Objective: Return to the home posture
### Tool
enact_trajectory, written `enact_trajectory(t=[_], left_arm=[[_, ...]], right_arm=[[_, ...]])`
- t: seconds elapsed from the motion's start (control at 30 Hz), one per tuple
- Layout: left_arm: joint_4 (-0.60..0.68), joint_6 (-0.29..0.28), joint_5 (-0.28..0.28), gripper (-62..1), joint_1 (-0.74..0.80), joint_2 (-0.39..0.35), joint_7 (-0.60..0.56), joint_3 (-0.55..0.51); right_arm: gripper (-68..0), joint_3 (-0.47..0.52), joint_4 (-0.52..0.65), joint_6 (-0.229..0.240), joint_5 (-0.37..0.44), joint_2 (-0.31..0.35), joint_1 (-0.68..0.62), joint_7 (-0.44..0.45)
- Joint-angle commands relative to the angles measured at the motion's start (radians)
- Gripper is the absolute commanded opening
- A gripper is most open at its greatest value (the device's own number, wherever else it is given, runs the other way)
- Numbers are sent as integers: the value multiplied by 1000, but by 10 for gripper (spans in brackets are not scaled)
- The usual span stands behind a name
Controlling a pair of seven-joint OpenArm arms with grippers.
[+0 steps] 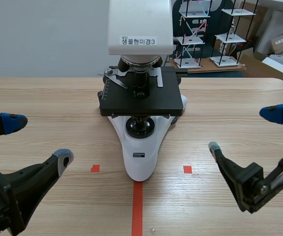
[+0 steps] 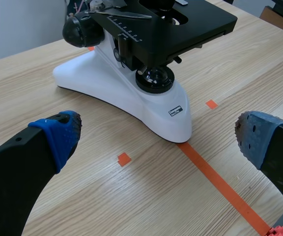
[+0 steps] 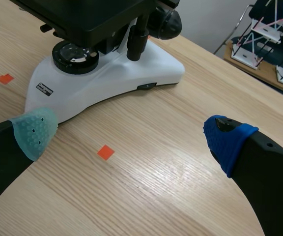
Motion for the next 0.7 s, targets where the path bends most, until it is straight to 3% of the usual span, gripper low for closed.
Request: enact_trajectory(t=[0.0,0.23,0.67], left_arm=[[20,2,-6,14,2,2,-13,2],[20,2,-6,14,2,2,-13,2],[20,2,-6,14,2,2,-13,2]], right_arm=[[4,11,9,-4,12,8,3,11],[4,45,16,-3,12,8,-67,98],[4,51,16,-3,11,8,-67,99]])
